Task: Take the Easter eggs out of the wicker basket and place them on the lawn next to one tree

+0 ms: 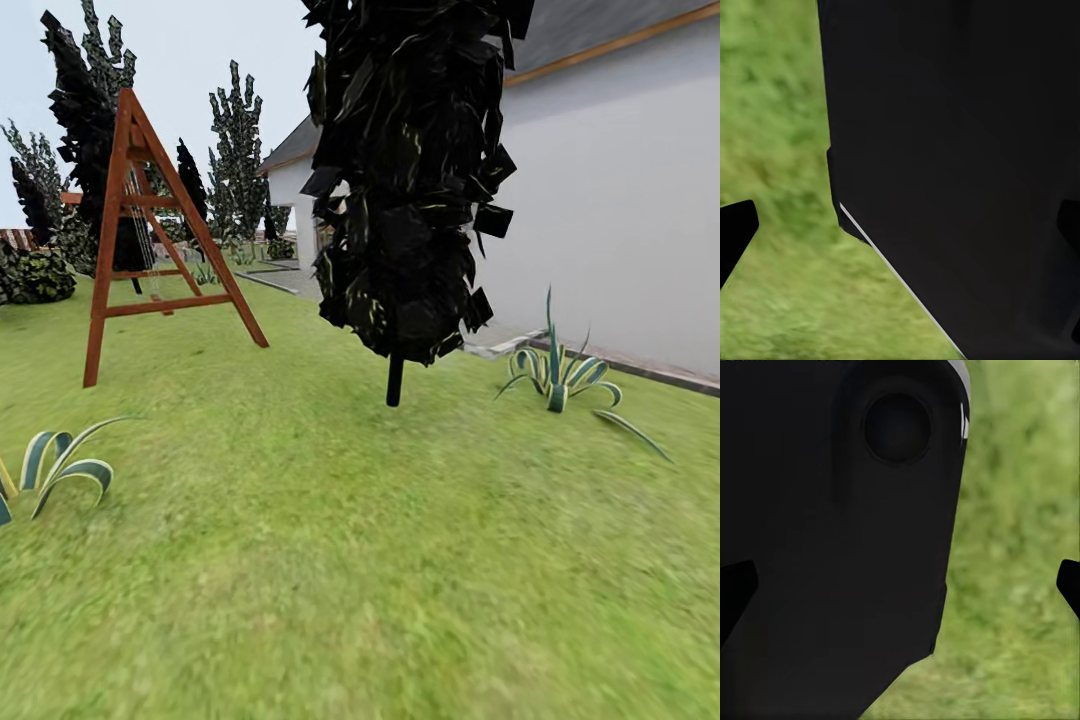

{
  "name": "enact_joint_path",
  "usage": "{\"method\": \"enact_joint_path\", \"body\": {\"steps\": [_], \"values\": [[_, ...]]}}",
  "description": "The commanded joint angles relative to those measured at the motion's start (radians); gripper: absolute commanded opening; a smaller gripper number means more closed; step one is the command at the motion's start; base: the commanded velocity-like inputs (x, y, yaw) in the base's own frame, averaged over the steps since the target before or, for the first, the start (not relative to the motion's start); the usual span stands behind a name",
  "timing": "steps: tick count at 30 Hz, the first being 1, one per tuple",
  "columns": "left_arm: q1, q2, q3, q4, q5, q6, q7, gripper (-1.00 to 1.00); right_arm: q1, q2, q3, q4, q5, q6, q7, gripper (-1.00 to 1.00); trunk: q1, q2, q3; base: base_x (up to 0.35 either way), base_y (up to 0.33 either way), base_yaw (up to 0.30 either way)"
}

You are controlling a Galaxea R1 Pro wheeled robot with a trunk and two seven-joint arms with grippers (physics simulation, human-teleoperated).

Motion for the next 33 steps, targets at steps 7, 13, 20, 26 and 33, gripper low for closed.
{"method": "enact_joint_path", "body": {"steps": [7, 13, 20, 26, 33], "values": [[0.000, 0.000, 0.000, 0.000, -0.002, 0.000, -0.004, 1.00, -0.002, 0.000, 0.000, 0.002, 0.007, 0.000, 0.001, 1.00, 0.001, 0.000, -0.002, 0.317, 0.121, 0.107], [0.000, 0.000, 0.000, 0.000, 0.000, 0.000, -0.004, 1.00, -0.001, 0.000, 0.000, 0.002, 0.008, 0.002, 0.001, 1.00, 0.001, 0.000, -0.002, 0.317, 0.119, 0.092], [0.000, 0.000, 0.001, 0.000, 0.000, 0.000, -0.004, 1.00, -0.002, -0.001, 0.000, 0.002, 0.008, 0.002, 0.001, 1.00, 0.001, 0.000, -0.002, 0.317, 0.118, 0.004], [0.000, 0.000, 0.001, 0.000, 0.000, 0.000, -0.004, 1.00, -0.001, 0.000, 0.000, 0.002, 0.007, 0.001, 0.001, 1.00, 0.001, 0.000, -0.002, 0.317, 0.118, 0.078], [0.000, 0.000, 0.001, 0.000, 0.000, 0.000, -0.004, 1.00, -0.002, -0.001, 0.000, 0.002, 0.007, 0.003, 0.001, 1.00, 0.001, 0.000, -0.002, 0.317, 0.118, 0.104]]}}
